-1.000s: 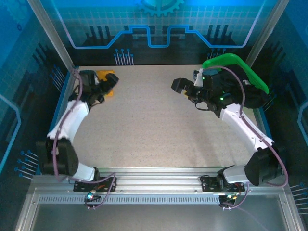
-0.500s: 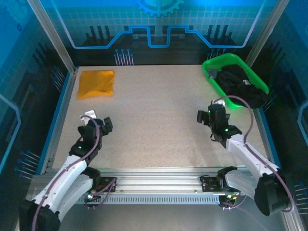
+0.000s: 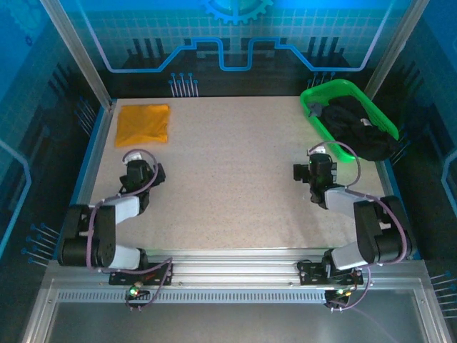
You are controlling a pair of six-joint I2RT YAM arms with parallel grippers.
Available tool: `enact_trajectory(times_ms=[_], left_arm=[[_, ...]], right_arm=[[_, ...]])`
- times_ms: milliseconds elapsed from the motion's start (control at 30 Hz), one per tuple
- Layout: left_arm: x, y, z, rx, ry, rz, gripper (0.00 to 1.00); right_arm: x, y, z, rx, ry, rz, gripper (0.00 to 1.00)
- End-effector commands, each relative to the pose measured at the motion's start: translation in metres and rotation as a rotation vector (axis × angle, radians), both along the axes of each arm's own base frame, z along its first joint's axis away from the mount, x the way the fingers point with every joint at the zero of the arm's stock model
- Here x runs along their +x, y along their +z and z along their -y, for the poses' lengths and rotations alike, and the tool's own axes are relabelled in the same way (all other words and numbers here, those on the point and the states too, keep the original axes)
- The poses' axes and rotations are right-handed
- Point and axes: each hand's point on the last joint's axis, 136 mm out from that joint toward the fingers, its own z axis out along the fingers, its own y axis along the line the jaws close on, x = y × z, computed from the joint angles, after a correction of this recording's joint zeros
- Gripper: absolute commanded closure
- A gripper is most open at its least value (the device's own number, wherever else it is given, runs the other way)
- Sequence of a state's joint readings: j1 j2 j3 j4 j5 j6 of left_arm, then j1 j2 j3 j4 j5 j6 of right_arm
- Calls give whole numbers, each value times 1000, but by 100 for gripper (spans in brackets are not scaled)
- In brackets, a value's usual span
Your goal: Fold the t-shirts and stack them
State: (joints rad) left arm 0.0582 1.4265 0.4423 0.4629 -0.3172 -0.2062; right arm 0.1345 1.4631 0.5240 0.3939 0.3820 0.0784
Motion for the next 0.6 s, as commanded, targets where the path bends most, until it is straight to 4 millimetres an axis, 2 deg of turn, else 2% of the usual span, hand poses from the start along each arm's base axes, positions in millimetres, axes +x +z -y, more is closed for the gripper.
enact_trajectory(times_ms=[0,167,233,267,400,567], left_arm=[[29,38,5,-3,-75,175,1],[2,47,23,38,-155,369,1],[-3,40,27,62,-177,431,1],[1,44,27,70,-177,453,1],[27,32,40,88,-229,289,1],[30,29,40,95,-226,256,1]], right_arm=[[22,28,-1,70,58,148,0],[2,26,-4,87,102,284,0],[2,29,-3,90,98,300,0],[5,27,-4,88,101,290,0],[14,23,-7,78,112,231,0],[14,23,-9,68,114,231,0]])
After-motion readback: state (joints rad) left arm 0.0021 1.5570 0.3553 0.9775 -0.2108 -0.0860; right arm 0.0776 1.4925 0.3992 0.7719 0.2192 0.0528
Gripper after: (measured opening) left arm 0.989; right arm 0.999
